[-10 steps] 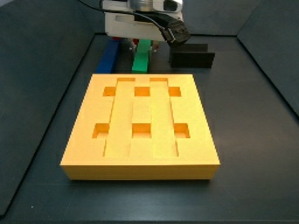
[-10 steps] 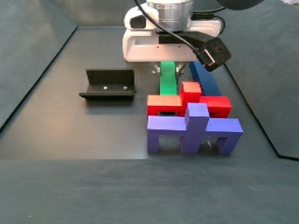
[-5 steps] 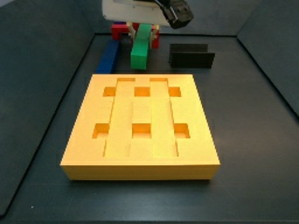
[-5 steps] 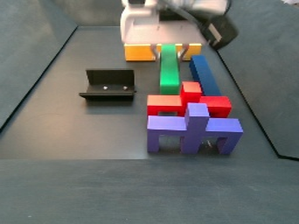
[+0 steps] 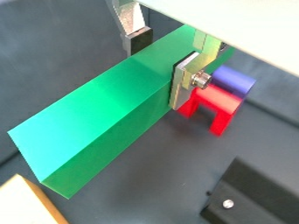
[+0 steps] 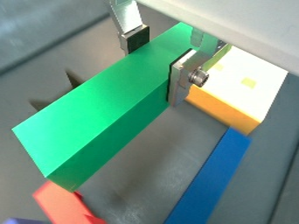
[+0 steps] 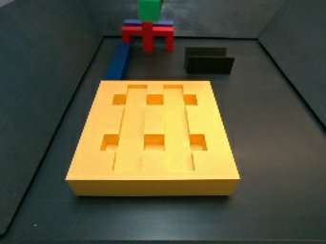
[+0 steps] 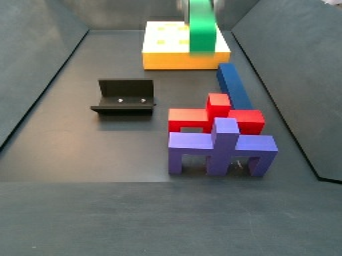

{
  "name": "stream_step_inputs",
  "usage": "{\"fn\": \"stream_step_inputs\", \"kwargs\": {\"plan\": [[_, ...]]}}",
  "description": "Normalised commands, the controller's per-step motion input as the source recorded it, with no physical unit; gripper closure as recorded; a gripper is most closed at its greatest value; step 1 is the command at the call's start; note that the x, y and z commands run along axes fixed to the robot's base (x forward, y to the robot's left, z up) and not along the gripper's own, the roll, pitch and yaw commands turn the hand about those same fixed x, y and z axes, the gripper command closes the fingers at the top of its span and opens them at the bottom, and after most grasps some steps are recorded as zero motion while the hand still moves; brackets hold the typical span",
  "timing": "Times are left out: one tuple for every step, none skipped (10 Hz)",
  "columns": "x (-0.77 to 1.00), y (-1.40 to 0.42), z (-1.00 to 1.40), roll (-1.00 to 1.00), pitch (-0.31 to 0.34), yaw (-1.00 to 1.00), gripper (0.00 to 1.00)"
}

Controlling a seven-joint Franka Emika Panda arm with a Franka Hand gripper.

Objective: Pick up the green object. Move up. Move to above the board. Insert the green object.
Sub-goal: Move to above the board.

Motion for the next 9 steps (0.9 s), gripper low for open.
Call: {"fn": "stream_step_inputs", "kwargs": {"plan": [[0.02,0.00,1.40,0.00,0.068,0.00,1.00],[0.03,0.00,1.40,0.00,0.062,0.00,1.00],[0.03,0.00,0.63,0.00,0.061,0.00,1.00],[0.07,-1.40,0.26,0.07,0.071,0.18,1.00],[0.06,-1.40,0.20,0.10,0.074,0.16,1.00],[0.07,-1.40,0.21,0.09,0.071,0.11,1.00],[0.08,-1.40,0.22,0.03,0.070,0.06,1.00],[0.09,-1.40,0.22,0.02,0.083,0.04,1.00],[0.12,-1.40,0.23,0.01,0.116,0.02,1.00]]}}
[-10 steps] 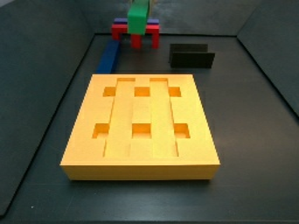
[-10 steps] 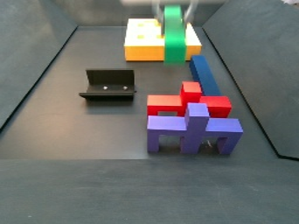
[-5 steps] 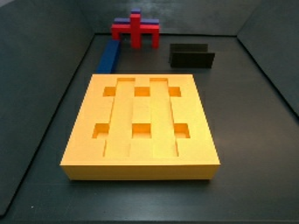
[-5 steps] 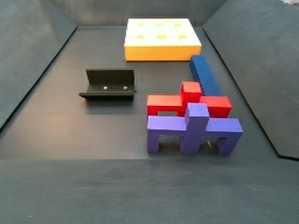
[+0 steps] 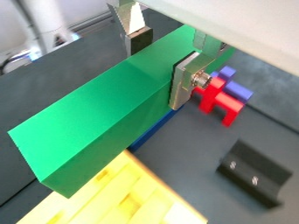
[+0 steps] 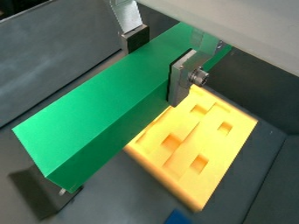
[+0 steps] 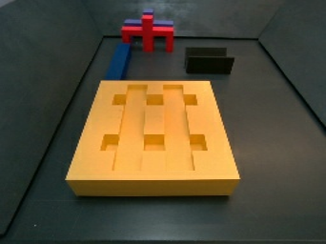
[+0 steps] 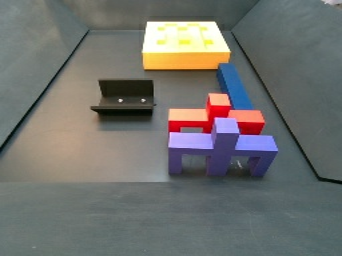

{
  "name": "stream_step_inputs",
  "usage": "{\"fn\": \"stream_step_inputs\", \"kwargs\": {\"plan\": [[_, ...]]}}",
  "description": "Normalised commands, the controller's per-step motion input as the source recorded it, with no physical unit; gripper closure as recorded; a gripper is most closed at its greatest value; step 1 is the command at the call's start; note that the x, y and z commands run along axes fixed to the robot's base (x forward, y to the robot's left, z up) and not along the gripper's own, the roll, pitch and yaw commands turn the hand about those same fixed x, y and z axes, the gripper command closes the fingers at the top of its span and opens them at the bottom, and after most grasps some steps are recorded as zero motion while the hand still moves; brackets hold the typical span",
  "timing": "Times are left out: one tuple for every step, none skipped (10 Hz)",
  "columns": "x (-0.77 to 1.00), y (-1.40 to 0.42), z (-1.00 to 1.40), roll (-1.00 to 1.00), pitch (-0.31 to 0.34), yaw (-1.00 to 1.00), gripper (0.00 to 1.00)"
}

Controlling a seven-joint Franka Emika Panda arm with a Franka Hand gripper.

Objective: Pick up the green object. Move up. Move to above the board. Insert the green object.
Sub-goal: Move to above the board, then insert the green object.

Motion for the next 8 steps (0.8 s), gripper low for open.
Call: {"fn": "stream_step_inputs", "kwargs": {"plan": [[0.16,-1.40,0.24,0.01,0.145,0.02,1.00],[0.13,-0.68,0.12,0.02,0.164,0.02,1.00],[0.11,-0.35,0.07,0.02,0.156,0.01,1.00],[0.07,-0.21,0.05,0.02,0.121,0.01,1.00],[0.03,0.00,0.00,0.00,0.000,0.00,1.00],[0.29,0.00,-0.78,0.04,0.000,-0.10,1.00],[0.43,-0.07,-1.00,0.01,0.000,-0.02,1.00],[0.42,-0.10,-1.00,0.00,-0.004,-0.03,1.00]]}}
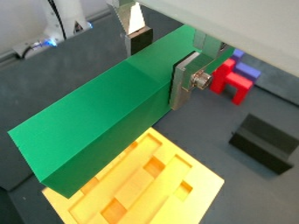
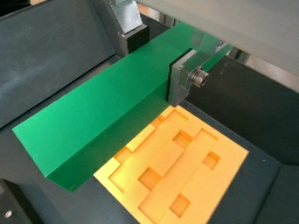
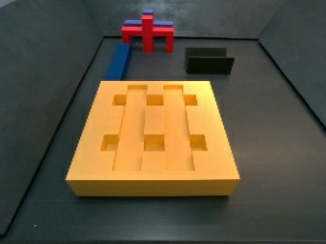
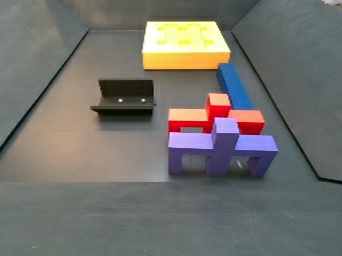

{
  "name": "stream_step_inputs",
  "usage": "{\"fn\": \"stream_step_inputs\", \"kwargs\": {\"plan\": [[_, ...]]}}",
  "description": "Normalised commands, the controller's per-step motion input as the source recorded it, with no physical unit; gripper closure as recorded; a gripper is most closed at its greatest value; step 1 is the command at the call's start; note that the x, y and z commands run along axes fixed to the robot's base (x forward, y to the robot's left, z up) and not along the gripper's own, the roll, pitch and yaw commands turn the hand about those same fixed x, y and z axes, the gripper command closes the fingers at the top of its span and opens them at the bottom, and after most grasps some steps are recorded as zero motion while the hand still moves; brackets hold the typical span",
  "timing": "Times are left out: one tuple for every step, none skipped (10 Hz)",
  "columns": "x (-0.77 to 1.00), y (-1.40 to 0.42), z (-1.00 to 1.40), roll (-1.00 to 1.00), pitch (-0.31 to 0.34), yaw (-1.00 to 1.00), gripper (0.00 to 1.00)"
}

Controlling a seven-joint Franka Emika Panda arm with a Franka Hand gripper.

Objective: Pick up the green object. Move up. Move to above the board. Insert the green object.
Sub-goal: Insert the green object.

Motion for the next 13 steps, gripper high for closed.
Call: {"fn": "stream_step_inputs", "kwargs": {"plan": [[0.41,-0.11,-1.00,0.00,-0.004,-0.03,1.00],[0.37,-0.14,-1.00,0.00,-0.003,0.00,1.00],[0.00,-0.11,-1.00,0.02,0.000,0.02,1.00],[-0.52,-0.04,-1.00,0.10,-0.021,0.16,1.00],[-0.88,0.00,-0.97,0.15,-0.070,0.16,1.00],[-0.99,0.00,-0.83,0.16,-0.134,0.11,1.00],[-0.71,-0.18,-0.75,0.09,-0.233,0.14,1.00],[-0.55,-0.33,-0.65,0.02,-0.274,0.15,1.00],[-0.38,-0.41,-0.48,0.00,-0.357,0.21,1.00],[-0.27,-0.33,-0.37,-0.02,-0.403,0.37,1.00],[-0.16,-0.27,-0.40,-0.01,-0.399,0.23,1.00],[0.00,-0.06,-0.61,0.00,-0.319,0.03,1.00],[0.02,0.01,-0.74,0.06,-0.204,-0.05,1.00]]}}
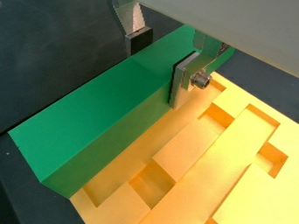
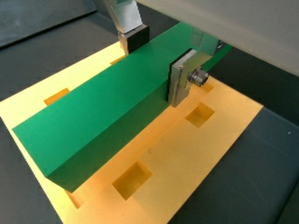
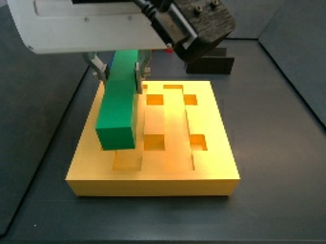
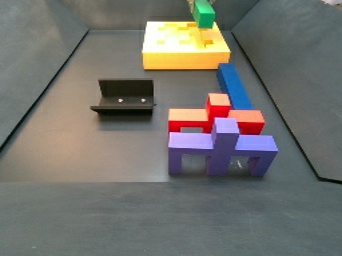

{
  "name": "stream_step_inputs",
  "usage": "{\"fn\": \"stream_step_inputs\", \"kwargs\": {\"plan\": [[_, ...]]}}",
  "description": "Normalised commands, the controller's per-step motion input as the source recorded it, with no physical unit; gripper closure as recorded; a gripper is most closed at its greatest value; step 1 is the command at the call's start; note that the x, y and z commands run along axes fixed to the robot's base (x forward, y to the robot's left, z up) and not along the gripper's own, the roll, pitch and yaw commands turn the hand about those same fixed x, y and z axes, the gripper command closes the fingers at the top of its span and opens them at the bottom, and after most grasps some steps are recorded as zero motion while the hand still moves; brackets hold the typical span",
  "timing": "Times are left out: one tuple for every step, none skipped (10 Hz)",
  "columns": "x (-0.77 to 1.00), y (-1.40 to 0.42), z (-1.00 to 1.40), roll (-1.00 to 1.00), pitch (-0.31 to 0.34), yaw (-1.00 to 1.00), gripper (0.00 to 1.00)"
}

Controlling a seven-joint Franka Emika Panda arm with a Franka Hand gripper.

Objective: Pick up the green object. Move up. Move to above the board. Insert the green object.
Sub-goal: Insert the green object.

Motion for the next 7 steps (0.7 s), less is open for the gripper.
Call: {"fn": "stream_step_inputs", "kwargs": {"plan": [[0.27,0.00,-0.73,0.23,0.000,-0.27,1.00],[0.35,0.03,-0.61,0.25,0.106,-0.33,1.00],[0.26,0.00,-0.50,0.26,0.116,-0.24,1.00],[0.00,-0.01,-0.52,0.28,0.029,0.00,1.00],[0.00,0.00,-0.49,0.25,0.000,0.00,1.00],[-0.02,0.00,-0.35,0.17,0.000,0.00,1.00],[-0.02,0.00,-0.19,0.06,0.000,0.00,1.00]]}}
